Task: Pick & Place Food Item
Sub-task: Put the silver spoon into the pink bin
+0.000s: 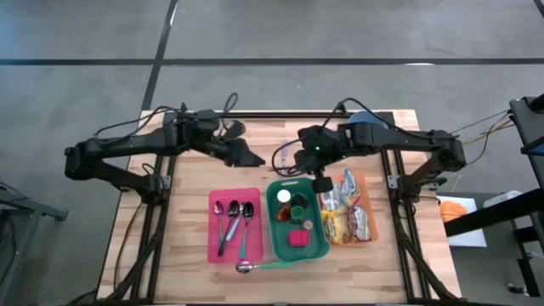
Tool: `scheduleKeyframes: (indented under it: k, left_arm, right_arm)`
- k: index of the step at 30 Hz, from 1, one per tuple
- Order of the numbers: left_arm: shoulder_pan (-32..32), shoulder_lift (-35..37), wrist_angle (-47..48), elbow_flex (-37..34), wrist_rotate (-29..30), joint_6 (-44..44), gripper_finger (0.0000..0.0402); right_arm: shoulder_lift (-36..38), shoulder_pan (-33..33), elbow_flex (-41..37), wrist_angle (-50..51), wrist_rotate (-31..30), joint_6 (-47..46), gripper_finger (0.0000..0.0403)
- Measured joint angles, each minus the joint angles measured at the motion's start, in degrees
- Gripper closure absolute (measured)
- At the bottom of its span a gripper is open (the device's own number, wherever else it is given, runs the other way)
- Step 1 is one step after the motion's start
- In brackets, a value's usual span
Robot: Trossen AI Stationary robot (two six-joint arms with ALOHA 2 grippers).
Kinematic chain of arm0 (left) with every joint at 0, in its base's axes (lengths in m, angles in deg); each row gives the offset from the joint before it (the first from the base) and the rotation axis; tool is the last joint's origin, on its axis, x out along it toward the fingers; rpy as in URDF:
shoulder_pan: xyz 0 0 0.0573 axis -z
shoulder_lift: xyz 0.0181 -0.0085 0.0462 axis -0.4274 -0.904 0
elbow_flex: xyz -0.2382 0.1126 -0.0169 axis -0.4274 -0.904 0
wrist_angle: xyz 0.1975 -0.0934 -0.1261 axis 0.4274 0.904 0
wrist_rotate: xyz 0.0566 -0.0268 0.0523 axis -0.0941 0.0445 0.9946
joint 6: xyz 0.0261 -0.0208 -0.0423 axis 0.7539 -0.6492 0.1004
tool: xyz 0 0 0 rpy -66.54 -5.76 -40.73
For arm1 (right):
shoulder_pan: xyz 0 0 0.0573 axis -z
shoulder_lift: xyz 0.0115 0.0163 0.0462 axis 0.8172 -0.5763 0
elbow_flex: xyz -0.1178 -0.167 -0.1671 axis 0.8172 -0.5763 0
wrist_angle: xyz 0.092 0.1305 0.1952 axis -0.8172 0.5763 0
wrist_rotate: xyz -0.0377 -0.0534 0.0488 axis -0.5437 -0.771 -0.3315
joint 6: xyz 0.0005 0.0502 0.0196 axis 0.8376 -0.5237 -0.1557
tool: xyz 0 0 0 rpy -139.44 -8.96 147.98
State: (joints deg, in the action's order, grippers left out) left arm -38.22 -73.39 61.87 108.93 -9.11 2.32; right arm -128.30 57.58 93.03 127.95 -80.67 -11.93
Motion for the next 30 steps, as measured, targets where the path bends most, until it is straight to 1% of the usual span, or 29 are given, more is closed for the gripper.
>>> scheduleKeyframes:
  k: [4,10,13,17,22,30]
  left_arm:
    - [-0.03,-3.37,-3.82,0.05,-7.46,-2.10,0.0055]
    - [-0.63,-6.88,-7.55,0.44,-14.92,-4.19,0.0059]
    - [-0.58,-7.86,-9.92,0.42,-18.49,-5.79,0.0075]
    - [-0.60,-8.96,-10.50,0.52,-23.60,-6.32,0.0110]
    - [-0.25,-9.58,-11.22,0.46,-25.61,-8.15,0.0154]
    - [-0.25,-9.67,-11.11,0.46,-26.63,-8.19,0.0223]
  right_arm:
    - [-1.11,-0.65,2.48,0.03,-0.06,3.68,0.0390]
    - [-3.37,-1.80,5.03,2.27,-0.47,8.46,0.0390]
    - [-5.13,-2.90,6.29,4.14,-1.53,10.69,0.0390]
    - [-7.42,-3.79,8.86,4.26,-1.53,11.25,0.0390]
    - [-9.32,-4.03,12.33,4.13,-2.17,11.24,0.0390]
    - [-9.62,-4.05,13.79,4.15,-3.03,12.28,0.0390]
